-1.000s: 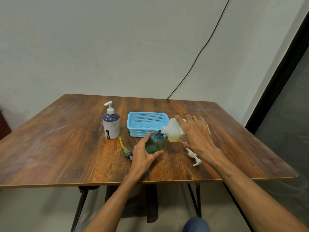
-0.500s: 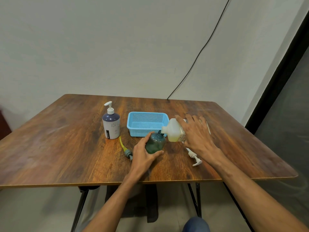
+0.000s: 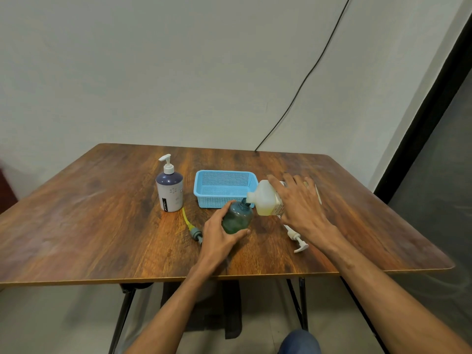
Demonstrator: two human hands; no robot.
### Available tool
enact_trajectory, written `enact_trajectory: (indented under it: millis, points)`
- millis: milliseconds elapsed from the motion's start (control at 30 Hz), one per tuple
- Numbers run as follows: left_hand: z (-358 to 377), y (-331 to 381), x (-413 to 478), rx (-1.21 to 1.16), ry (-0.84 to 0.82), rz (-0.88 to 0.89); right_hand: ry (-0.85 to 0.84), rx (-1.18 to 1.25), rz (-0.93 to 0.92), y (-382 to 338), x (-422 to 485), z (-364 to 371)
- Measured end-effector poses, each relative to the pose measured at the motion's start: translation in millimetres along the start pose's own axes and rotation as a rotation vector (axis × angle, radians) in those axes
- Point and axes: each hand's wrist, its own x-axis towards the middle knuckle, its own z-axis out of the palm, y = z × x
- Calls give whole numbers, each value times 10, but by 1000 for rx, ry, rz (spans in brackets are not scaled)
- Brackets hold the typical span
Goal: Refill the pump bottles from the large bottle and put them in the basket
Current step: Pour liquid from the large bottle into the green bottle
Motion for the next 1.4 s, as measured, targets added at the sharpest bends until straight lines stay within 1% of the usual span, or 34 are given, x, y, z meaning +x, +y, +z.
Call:
enact_trajectory:
  millis: [600,967,1400]
  points:
    - [4,-16,1,9,6,-10,-15,-3,-4,6,14,2]
    - [5,-18,1,-1,0,0,21,-14,-2,10,19,38]
    - [11,-32,3,-16,-4,3,11,-29,-8,23,23,40]
